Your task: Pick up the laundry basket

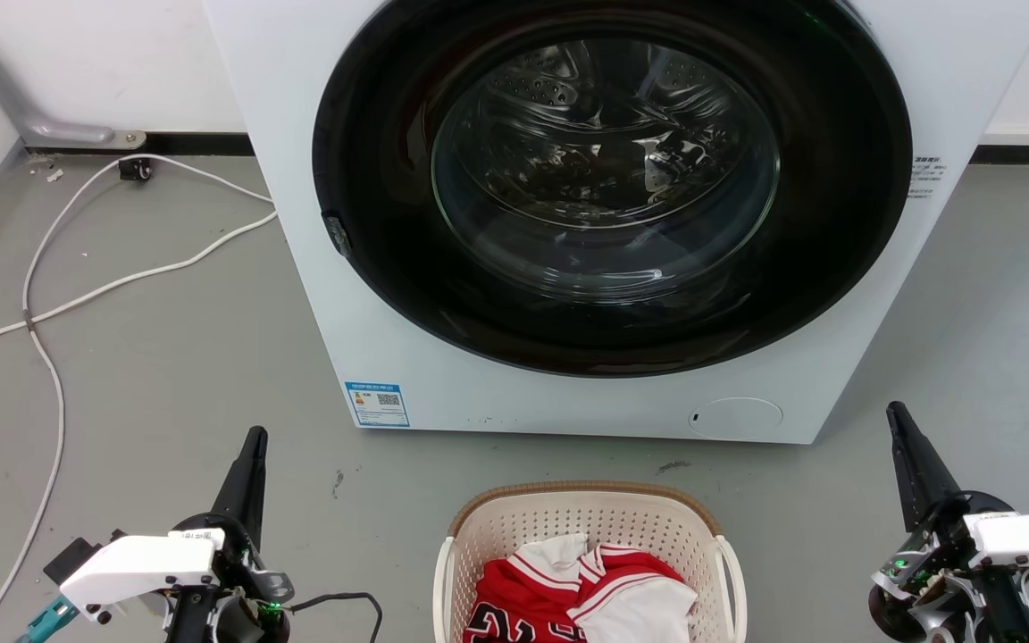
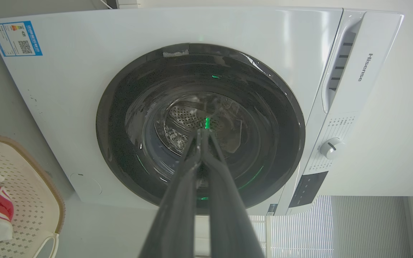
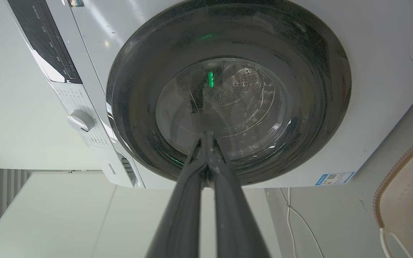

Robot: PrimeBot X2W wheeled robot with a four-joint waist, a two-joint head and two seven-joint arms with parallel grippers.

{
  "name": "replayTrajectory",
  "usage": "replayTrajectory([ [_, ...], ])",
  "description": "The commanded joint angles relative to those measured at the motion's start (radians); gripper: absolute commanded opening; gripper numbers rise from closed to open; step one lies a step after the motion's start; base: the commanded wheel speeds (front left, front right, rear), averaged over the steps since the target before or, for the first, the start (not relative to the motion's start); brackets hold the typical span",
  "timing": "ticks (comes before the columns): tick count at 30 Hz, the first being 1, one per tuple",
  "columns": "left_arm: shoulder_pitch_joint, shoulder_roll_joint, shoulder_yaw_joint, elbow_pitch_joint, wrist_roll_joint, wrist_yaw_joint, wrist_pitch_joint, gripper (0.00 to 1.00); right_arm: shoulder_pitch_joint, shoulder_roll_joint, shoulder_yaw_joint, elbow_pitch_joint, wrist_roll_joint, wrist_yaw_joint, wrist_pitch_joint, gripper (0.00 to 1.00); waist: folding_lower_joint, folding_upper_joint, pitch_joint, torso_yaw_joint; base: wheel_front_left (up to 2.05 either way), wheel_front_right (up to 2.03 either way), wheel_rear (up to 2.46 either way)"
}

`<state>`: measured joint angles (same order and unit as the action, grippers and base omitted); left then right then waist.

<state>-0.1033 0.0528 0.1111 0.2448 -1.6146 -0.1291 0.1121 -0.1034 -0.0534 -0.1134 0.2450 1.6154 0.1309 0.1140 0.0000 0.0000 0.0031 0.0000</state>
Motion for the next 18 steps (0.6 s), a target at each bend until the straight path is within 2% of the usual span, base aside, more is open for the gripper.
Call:
replayTrajectory([
  [1,-0.011,-0.001,0.004,0.001,0.001,-0.004,0.004,0.00,-0.011,0.004,-0.001,0.001,-0.004,0.000,0.003,0.00,0.0000,0.0000,0.000,0.000,0.00,0.00,0.00],
  [18,-0.011,-0.001,0.005,0.002,0.002,-0.004,0.004,0.00,-0.011,0.004,-0.001,0.001,-0.005,0.000,0.003,0.00,0.0000,0.0000,0.000,0.000,0.00,0.00,0.00],
])
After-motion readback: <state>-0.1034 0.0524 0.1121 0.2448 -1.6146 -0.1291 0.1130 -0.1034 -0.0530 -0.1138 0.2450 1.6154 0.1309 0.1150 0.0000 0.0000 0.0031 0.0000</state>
